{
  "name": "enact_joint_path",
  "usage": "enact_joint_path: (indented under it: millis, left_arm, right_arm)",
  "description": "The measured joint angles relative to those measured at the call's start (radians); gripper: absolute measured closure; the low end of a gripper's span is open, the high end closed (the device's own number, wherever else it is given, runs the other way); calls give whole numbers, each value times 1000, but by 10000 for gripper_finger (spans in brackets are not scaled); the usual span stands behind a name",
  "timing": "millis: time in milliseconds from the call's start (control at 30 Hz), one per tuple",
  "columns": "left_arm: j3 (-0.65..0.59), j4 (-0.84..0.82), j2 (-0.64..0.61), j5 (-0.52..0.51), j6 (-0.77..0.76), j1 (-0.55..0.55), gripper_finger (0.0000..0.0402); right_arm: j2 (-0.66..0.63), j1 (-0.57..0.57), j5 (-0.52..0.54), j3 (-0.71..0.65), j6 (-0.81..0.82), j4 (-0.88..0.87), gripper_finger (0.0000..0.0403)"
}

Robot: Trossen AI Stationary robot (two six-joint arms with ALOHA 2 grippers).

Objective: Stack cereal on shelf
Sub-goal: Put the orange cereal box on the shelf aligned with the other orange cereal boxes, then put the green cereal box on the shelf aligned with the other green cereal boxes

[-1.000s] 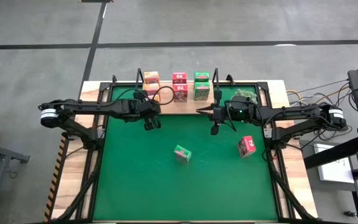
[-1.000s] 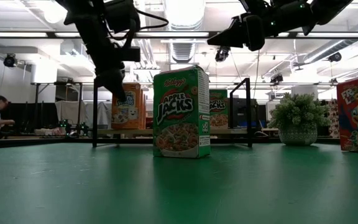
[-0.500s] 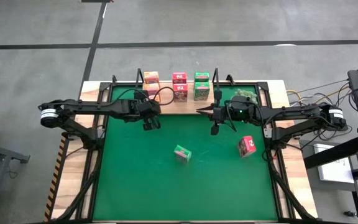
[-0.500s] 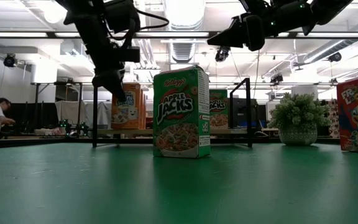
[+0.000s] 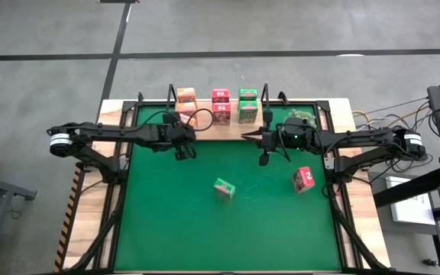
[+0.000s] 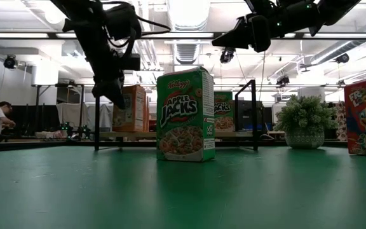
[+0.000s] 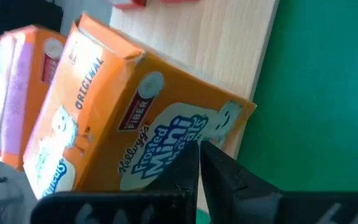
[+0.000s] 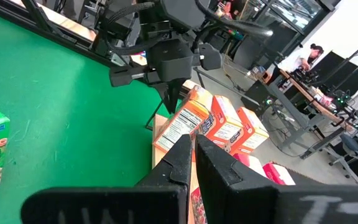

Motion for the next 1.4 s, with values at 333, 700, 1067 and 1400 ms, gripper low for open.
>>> enact_joint_path:
  millis: [333,700,1067,1400]
  left_arm:
    - [1,74,0,57,-39,0,402]
    - [2,61,0,58,-45,-2,402]
    - [115,9,-58,80,-3,-78,402]
    - [241,24,-164,86,114,-76,402]
  right_arm:
    - [0,0,0,0,0,0,390]
    - [0,0,0,0,0,0,390]
    - [0,0,0,0,0,0,390]
    - [0,0,0,0,12,-1,390]
